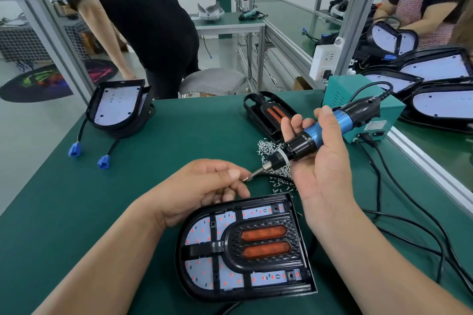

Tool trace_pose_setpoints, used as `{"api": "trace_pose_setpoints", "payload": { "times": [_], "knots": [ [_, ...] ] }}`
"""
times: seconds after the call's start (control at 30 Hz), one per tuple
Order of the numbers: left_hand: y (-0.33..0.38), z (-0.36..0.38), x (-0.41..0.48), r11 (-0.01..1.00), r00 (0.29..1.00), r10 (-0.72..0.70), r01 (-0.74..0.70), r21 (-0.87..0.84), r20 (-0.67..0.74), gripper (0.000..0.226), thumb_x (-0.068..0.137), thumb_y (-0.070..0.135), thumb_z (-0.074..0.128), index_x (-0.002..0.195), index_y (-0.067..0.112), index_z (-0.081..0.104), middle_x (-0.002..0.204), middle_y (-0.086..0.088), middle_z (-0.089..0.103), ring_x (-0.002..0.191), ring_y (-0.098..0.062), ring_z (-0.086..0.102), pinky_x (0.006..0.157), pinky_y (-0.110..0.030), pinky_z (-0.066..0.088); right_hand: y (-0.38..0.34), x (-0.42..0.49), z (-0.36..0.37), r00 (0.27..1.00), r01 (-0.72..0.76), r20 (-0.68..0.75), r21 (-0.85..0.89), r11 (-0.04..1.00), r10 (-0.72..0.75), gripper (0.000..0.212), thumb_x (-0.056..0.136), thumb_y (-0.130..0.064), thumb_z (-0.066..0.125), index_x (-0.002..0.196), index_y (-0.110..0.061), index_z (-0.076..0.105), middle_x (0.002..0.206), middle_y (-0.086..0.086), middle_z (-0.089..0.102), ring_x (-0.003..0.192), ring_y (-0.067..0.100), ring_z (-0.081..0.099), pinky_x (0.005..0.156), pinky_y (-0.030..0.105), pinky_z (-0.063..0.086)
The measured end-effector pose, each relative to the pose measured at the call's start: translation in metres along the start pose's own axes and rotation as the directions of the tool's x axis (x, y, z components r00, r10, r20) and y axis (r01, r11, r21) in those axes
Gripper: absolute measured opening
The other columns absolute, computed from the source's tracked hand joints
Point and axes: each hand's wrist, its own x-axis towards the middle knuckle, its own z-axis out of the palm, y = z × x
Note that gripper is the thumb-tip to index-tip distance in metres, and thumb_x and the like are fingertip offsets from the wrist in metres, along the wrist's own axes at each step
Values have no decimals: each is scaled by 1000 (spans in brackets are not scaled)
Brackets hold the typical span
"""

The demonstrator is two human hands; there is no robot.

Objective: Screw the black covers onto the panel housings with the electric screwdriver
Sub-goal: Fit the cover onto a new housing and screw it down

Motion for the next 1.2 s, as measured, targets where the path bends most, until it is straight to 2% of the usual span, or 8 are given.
{"api": "trace_pose_setpoints", "payload": {
  "times": [0.07, 0.17, 0.23, 0.33, 0.43, 0.77, 1.0, 1.2],
  "knots": [
    [2, -2, -3, 1000, 1000, -5, 5, 6, 8, 40, 93, 31, 67, 117, 0, 74, 98, -16, 72, 71, -11, 56, 67, -21, 48, -6, 0, 2, 1000, 6, -8, 30, 1000, -6, 20, 99, -18, 76, 106, -7, 61, 78, 8, 61, 79, 24, 70, 92, 47, 63],
    [6, -6, -10, 978, 997, -27, 11, 210, 74, 39, 89, 40, 74, 115, 11, 80, 103, -8, 77, 83, -13, 67, 76, -24, 53, -19, 0, 5, 999, 33, 15, 64, 997, -34, 20, 96, -15, 78, 105, -6, 62, 78, 8, 61, 75, 23, 69, 91, 47, 63],
    [7, -7, -12, 945, 990, -58, 12, 326, 132, 30, 91, 33, 76, 115, 15, 80, 111, -10, 80, 97, -18, 75, 86, -28, 57, -29, -2, 4, 996, 66, 53, 49, 997, -69, 19, 94, -15, 78, 104, -7, 64, 79, 6, 61, 71, 19, 67, 89, 44, 63],
    [7, -3, -11, 906, 992, -58, 6, 424, 111, 26, 90, 32, 77, 110, 17, 82, 110, -8, 80, 100, -19, 75, 89, -30, 56, -43, -4, 1, 981, 114, 160, -31, 993, -108, 15, 98, -21, 70, 108, -12, 63, 81, 2, 60, 65, 13, 59, 75, 33, 59],
    [7, 0, -10, 880, 997, -30, -10, 475, 75, 25, 88, 36, 77, 105, 19, 84, 105, 1, 80, 100, -15, 74, 86, -24, 54, -50, -7, 1, 962, 135, 252, -105, 985, -105, 13, 102, -26, 62, 110, -16, 61, 82, -2, 55, 61, 10, 50, 65, 27, 51],
    [3, 0, -7, 848, 998, 35, -62, 527, 61, 22, 86, 38, 77, 98, 22, 86, 99, 12, 77, 96, -5, 73, 83, -16, 50, -46, -16, 7, 878, 163, 479, -262, 951, -19, 14, 104, -21, 46, 111, -18, 58, 75, -3, 50, 55, 11, 45, 57, 28, 47],
    [3, -1, -7, 838, 997, 48, -75, 540, 64, 24, 85, 42, 76, 98, 24, 86, 99, 12, 76, 95, -5, 72, 82, -16, 50, -40, -21, 10, 854, 165, 520, -299, 940, 16, 20, 93, -25, 60, 111, -17, 61, 74, -1, 51, 53, 12, 47, 57, 28, 47],
    [3, 0, -8, 837, 997, 51, -77, 542, 64, 23, 86, 40, 76, 97, 24, 86, 96, 14, 76, 93, -4, 72, 81, -15, 50, -37, -22, 10, 850, 182, 526, -310, 933, 9, 18, 91, -26, 62, 108, -19, 64, 74, -1, 52, 53, 13, 47, 58, 29, 48]
  ]
}}
